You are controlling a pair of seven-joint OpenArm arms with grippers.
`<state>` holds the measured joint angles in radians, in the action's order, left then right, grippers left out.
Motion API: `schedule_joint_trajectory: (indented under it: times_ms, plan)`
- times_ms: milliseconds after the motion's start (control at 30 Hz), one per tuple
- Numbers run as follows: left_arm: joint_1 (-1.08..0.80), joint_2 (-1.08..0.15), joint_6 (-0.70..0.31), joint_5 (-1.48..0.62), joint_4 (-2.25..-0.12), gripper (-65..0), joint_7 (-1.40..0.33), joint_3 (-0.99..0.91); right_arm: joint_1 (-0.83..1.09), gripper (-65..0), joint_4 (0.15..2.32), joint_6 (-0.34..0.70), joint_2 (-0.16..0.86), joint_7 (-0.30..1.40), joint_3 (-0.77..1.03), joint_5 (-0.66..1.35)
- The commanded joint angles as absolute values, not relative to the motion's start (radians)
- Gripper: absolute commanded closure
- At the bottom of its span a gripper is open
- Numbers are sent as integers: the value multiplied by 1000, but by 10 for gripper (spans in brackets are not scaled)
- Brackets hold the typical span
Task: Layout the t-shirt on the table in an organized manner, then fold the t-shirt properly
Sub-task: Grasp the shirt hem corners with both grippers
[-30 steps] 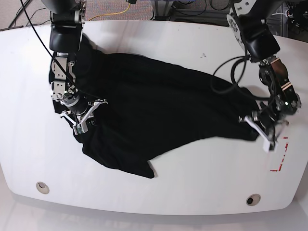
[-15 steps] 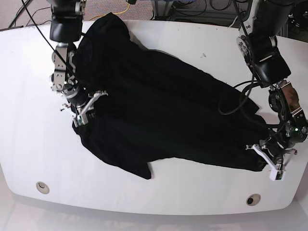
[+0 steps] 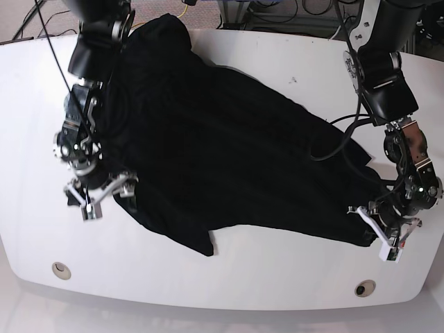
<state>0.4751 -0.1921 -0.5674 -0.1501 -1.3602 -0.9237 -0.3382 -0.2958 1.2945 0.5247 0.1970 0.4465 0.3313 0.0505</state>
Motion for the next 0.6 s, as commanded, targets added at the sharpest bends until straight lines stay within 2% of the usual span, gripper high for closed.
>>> schedule_joint_trajectory:
  times_ms: [0, 133, 367, 567]
  plan:
    - [495, -200, -564, -160, -1380, -1, -900, -337, -409, -626, 1148, 527, 219, 443, 343, 56]
    - [475, -200, -564, -160, -1382, -1, -900, -337, -522, -628, 951, 529, 262, 432, 343, 58]
    - [441, -200, -564, -160, -1428, 0, -900, -338, -639, -628, 636, 529, 297, 272, 337, 56]
    - [394, -203, -564, -160, -1452, 0, -900, -338, -645, -628, 553, 542, 308, 222, 337, 56]
